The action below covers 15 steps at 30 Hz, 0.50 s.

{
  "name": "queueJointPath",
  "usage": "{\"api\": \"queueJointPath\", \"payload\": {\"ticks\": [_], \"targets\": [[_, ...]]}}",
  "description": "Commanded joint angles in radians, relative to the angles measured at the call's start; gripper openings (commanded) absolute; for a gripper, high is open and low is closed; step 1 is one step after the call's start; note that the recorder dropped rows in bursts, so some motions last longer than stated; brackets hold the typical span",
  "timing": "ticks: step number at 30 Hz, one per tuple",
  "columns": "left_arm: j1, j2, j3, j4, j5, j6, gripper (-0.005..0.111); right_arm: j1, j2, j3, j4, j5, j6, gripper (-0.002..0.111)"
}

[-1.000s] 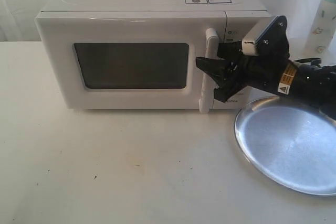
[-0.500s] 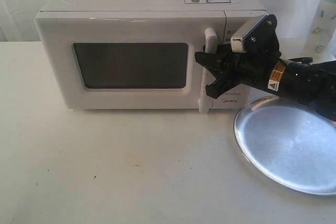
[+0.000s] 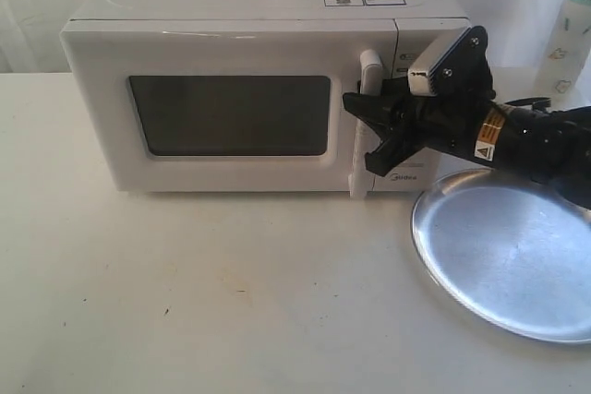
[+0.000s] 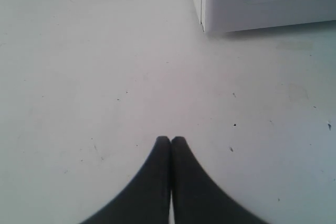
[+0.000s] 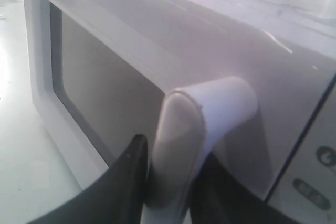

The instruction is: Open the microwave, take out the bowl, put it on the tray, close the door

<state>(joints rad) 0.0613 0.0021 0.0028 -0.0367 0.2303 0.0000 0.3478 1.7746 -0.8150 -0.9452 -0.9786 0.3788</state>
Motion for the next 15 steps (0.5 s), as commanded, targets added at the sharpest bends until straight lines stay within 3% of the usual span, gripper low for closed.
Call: {"api": "queueJointPath", "payload": {"ticks": [1, 7, 15], "targets": [[-0.005, -0.002, -0.003, -0.008, 0.003, 0.0, 0.0, 0.042, -0.069, -0.01, -0.364, -0.242, -0.011, 0.0], [-0.005, -0.002, -0.003, -0.008, 0.003, 0.0, 0.0, 0.042, -0.116, -0.01, -0.478, -0.242, 0.055, 0.0], [-0.005, -0.002, -0.003, -0.008, 0.003, 0.0, 0.0, 0.042, -0.144, -0.01, -0.482, -0.242, 0.208, 0.001]]}}
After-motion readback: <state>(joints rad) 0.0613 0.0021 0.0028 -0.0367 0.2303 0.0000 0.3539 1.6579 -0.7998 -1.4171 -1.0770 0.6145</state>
